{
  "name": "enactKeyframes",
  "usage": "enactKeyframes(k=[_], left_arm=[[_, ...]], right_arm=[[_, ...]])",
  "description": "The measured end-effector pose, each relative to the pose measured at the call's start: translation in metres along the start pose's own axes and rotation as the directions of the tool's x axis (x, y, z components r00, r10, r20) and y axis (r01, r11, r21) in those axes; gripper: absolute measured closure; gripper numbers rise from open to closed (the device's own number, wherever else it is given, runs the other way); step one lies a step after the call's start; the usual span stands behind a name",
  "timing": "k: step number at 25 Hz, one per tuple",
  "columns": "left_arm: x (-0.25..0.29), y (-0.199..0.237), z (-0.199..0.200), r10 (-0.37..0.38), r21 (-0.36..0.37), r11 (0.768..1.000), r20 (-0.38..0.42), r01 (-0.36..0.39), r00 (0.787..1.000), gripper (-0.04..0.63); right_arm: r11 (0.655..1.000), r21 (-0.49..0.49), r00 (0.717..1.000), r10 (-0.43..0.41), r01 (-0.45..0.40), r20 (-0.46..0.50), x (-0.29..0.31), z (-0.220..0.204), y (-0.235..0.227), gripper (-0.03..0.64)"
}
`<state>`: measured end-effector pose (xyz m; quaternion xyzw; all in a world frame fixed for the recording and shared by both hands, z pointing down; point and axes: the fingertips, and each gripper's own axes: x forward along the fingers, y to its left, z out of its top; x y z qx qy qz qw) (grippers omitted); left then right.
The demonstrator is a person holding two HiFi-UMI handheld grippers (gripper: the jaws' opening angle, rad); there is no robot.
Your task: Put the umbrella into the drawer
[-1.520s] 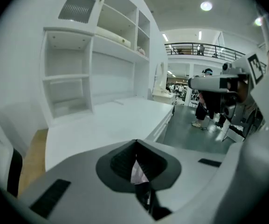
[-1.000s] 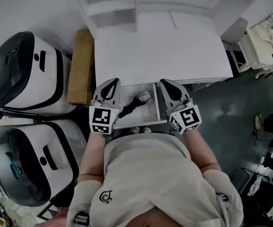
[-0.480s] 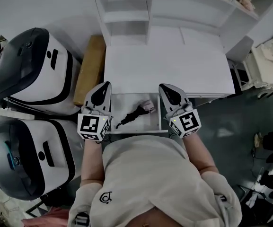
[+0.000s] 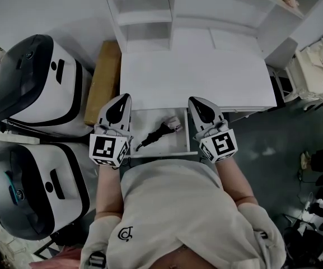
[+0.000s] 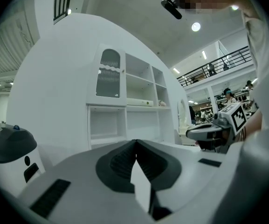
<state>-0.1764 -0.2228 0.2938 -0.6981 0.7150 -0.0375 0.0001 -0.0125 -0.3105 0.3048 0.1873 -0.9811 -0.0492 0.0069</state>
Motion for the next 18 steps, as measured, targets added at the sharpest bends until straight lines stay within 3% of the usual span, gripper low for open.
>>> enactKeyframes(k=[18], left_arm=[[0.007, -0.008, -0.002, -0.027, -0.020, 0.999, -0.020, 0.027, 0.999, 0.583]], right_arm=[[0.998, 0.024, 0.998, -0.057, 0.057, 0.007, -0.004, 0.000, -0.009, 0.612]])
